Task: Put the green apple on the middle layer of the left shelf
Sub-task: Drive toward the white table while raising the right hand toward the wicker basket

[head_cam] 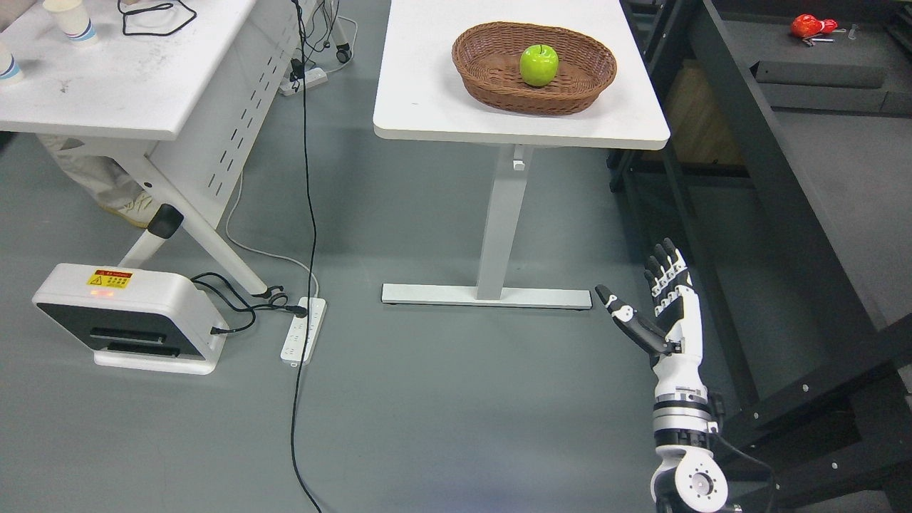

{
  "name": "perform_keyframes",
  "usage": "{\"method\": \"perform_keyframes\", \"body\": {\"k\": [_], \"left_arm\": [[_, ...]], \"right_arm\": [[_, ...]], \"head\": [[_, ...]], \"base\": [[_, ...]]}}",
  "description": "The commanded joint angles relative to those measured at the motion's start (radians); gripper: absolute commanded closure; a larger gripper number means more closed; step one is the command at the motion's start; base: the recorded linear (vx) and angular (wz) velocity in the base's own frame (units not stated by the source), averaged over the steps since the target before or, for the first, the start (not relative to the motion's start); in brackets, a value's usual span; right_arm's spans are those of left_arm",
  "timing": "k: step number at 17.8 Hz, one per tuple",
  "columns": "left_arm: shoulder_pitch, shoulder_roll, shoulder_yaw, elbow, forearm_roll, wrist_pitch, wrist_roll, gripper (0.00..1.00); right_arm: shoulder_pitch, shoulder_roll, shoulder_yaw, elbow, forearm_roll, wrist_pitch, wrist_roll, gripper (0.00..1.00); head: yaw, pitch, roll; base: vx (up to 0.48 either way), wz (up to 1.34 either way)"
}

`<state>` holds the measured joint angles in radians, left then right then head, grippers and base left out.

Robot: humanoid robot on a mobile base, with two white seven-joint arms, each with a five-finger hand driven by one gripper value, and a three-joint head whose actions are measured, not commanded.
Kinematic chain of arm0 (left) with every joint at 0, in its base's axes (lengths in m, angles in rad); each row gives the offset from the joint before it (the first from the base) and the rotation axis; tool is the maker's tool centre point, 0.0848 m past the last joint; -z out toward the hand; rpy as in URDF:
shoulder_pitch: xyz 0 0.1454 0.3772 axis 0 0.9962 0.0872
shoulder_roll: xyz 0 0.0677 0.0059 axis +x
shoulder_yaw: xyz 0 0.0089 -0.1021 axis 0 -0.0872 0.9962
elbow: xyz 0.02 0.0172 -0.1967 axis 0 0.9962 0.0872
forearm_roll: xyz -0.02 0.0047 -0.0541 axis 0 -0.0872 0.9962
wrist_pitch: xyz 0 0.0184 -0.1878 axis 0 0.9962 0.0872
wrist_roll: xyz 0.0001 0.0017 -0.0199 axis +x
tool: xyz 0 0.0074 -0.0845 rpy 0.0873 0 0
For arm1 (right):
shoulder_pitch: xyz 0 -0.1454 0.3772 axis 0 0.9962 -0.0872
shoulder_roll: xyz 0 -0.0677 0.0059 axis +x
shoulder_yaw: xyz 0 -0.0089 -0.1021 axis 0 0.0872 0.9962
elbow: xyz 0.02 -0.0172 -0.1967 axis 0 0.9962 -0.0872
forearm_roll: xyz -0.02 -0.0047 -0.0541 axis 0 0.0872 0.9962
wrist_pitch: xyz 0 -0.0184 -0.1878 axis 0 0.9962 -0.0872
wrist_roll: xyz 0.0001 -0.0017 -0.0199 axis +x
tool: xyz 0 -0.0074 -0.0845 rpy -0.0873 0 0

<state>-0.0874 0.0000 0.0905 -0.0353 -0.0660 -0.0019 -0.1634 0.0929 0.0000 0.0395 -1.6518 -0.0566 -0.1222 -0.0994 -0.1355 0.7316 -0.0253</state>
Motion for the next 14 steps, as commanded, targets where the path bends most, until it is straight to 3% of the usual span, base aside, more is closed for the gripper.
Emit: {"method": "perform_keyframes", "body": {"k": [1, 11, 13, 14], "left_arm": [[0.000, 0.017, 0.000, 0.000, 0.000, 0.000, 0.001, 0.00], [0.000, 0.017, 0.000, 0.000, 0.000, 0.000, 0.001, 0.00], [0.000, 0.017, 0.000, 0.000, 0.000, 0.000, 0.001, 0.00], [0.000, 0.017, 0.000, 0.000, 0.000, 0.000, 0.001, 0.00]], "right_arm": [[-0.001, -0.017, -0.001, -0.003, 0.000, -0.004, 0.000, 0.00], [-0.007, -0.017, -0.027, -0.002, 0.032, -0.034, -0.011, 0.00], [-0.022, -0.017, -0.024, 0.000, 0.300, -0.022, -0.023, 0.03], [-0.038, -0.018, -0.026, -0.002, 0.551, -0.005, -0.055, 0.06]], "head": [[0.0000, 0.000, 0.000], [0.0000, 0.000, 0.000], [0.0000, 0.000, 0.000], [0.0000, 0.000, 0.000]], "base": [[0.000, 0.00], [0.000, 0.00], [0.000, 0.00], [0.000, 0.00]]}}
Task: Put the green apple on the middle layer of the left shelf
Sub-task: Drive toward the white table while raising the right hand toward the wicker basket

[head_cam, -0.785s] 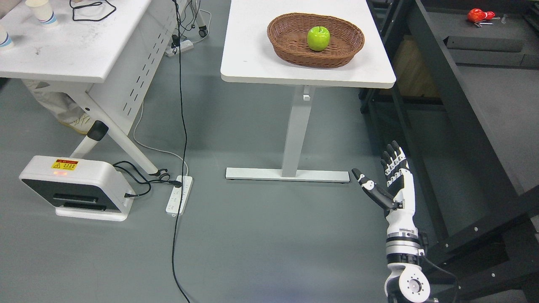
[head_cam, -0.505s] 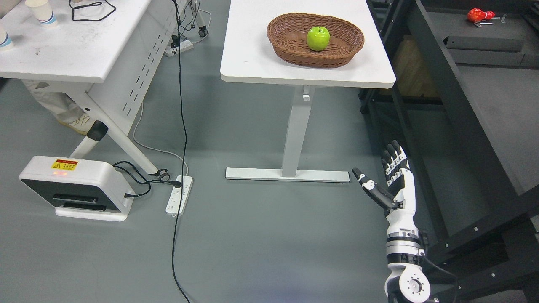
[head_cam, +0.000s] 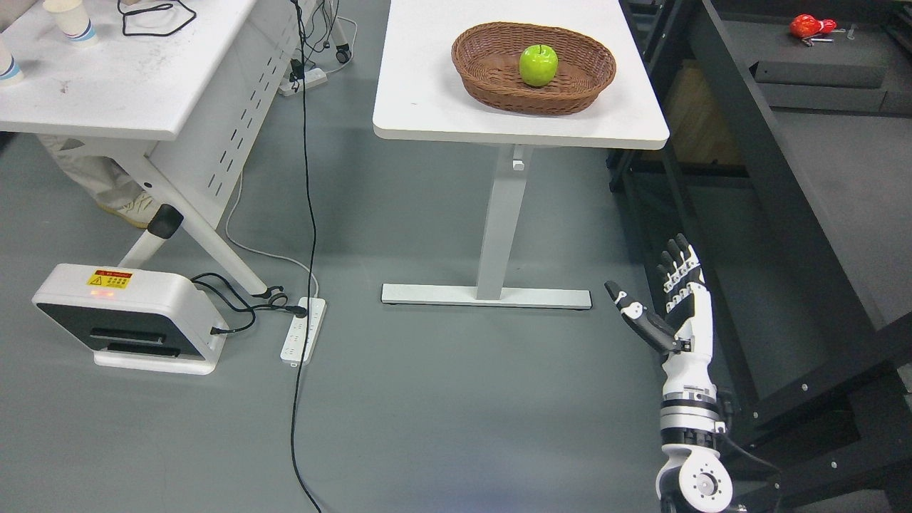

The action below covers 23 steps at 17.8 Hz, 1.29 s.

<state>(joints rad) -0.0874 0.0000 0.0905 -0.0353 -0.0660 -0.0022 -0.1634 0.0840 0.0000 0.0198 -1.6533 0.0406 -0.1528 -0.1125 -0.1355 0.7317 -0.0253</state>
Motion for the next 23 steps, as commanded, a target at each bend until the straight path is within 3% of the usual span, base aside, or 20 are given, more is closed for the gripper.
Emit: {"method": "perform_keyframes", "body": {"k": [1, 5, 9, 11, 23], "left_arm": [[0.000, 0.017, 0.000, 0.000, 0.000, 0.001, -0.001, 0.00], [0.000, 0.017, 0.000, 0.000, 0.000, 0.001, -0.001, 0.00], [0.000, 0.017, 0.000, 0.000, 0.000, 0.001, 0.001, 0.00], [0.000, 0.017, 0.000, 0.000, 0.000, 0.001, -0.001, 0.00], [0.000, 0.017, 0.000, 0.000, 0.000, 0.001, -0.001, 0.00]], "right_arm": [[-0.041, -0.031, -0.006, -0.002, 0.619, 0.060, -0.076, 0.05], [-0.038, -0.075, -0.020, -0.022, 0.645, 0.082, -0.087, 0.02], [-0.039, -0.071, -0.040, -0.039, 0.639, -0.047, -0.081, 0.01], [-0.047, -0.069, -0.040, -0.037, 0.639, 0.017, -0.073, 0.03], [-0.044, -0.071, -0.049, -0.039, 0.555, 0.047, -0.072, 0.02]], "head": [[0.0000, 0.000, 0.000], [0.0000, 0.000, 0.000], [0.0000, 0.000, 0.000], [0.0000, 0.000, 0.000], [0.0000, 0.000, 0.000]], "base": [[0.000, 0.00], [0.000, 0.00], [0.000, 0.00], [0.011, 0.00], [0.104, -0.03]]}}
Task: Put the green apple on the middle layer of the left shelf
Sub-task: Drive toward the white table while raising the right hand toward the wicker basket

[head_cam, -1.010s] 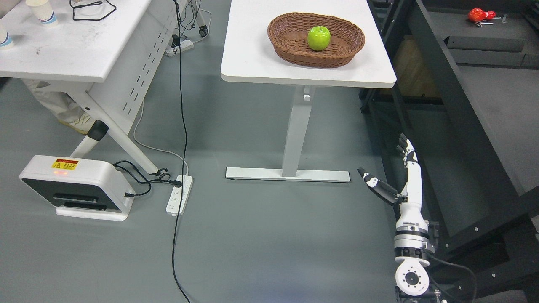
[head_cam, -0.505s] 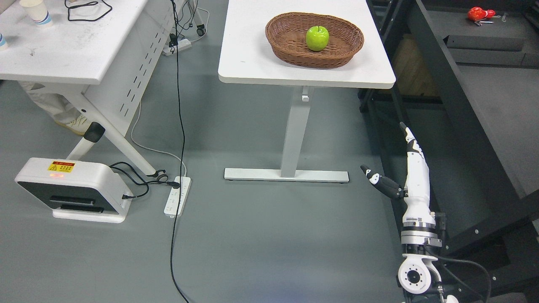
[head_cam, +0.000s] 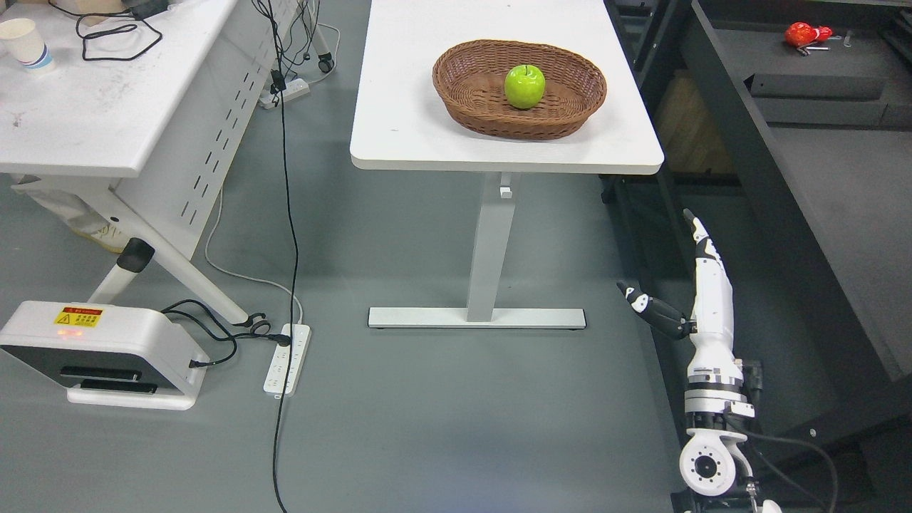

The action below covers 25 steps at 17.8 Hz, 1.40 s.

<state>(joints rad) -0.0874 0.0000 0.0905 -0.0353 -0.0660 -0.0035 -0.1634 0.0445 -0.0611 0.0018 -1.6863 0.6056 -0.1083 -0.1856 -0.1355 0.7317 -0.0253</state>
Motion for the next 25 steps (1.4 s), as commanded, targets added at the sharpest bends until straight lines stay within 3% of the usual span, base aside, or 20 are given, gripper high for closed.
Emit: {"method": "perform_keyframes", "body": {"k": [1, 25], "left_arm": [[0.000, 0.017, 0.000, 0.000, 0.000, 0.002, 0.001, 0.00], [0.000, 0.017, 0.000, 0.000, 0.000, 0.002, 0.001, 0.00]], "right_arm": [[-0.005, -0.011, -0.031, -0.006, -0.010, 0.002, 0.005, 0.02], [-0.032, 0.010, -0.026, 0.000, -0.015, 0.010, 0.072, 0.02]], "head": [[0.0000, 0.000, 0.000], [0.0000, 0.000, 0.000]], "base": [[0.163, 0.02], [0.193, 0.11]]}}
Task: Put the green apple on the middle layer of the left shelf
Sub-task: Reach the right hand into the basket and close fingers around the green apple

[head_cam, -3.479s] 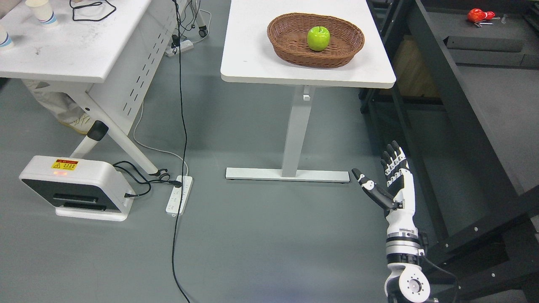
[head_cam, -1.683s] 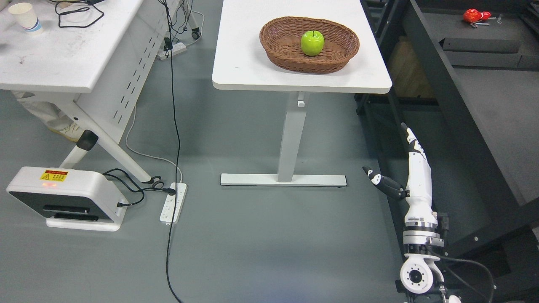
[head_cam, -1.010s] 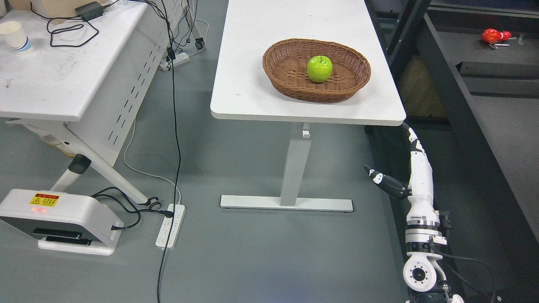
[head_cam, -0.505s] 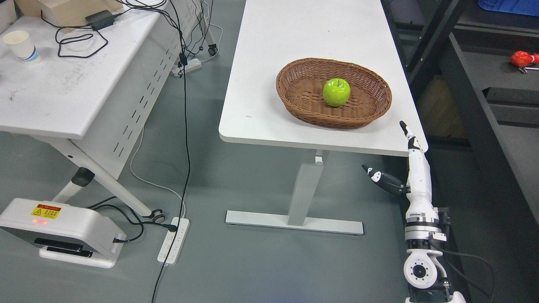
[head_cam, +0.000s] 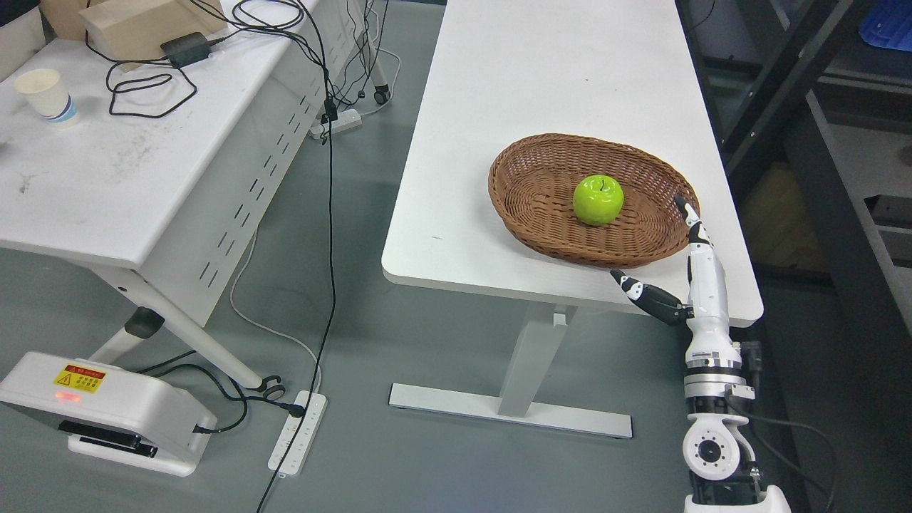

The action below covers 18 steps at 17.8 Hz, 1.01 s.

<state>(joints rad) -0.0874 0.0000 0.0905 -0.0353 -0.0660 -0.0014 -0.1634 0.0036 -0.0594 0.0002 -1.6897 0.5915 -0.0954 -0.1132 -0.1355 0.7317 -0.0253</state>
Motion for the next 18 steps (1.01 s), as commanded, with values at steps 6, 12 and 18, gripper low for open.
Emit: {"method": "perform_keyframes", "body": {"k": [6, 12, 18], "left_arm": [[0.000, 0.017, 0.000, 0.000, 0.000, 0.000, 0.001, 0.00], [0.000, 0.017, 0.000, 0.000, 0.000, 0.000, -0.001, 0.00], [0.000, 0.017, 0.000, 0.000, 0.000, 0.000, 0.001, 0.00]], "right_arm": [[0.007, 0.003, -0.013, 0.016, 0.005, 0.026, 0.032, 0.02], [0.009, 0.000, 0.000, 0.028, 0.011, 0.043, 0.053, 0.02], [0.004, -0.010, 0.035, 0.051, 0.022, 0.043, 0.122, 0.02]], "head": [[0.0000, 0.000, 0.000], [0.0000, 0.000, 0.000], [0.0000, 0.000, 0.000]], "base": [[0.174, 0.00], [0.142, -0.01], [0.114, 0.00]]}}
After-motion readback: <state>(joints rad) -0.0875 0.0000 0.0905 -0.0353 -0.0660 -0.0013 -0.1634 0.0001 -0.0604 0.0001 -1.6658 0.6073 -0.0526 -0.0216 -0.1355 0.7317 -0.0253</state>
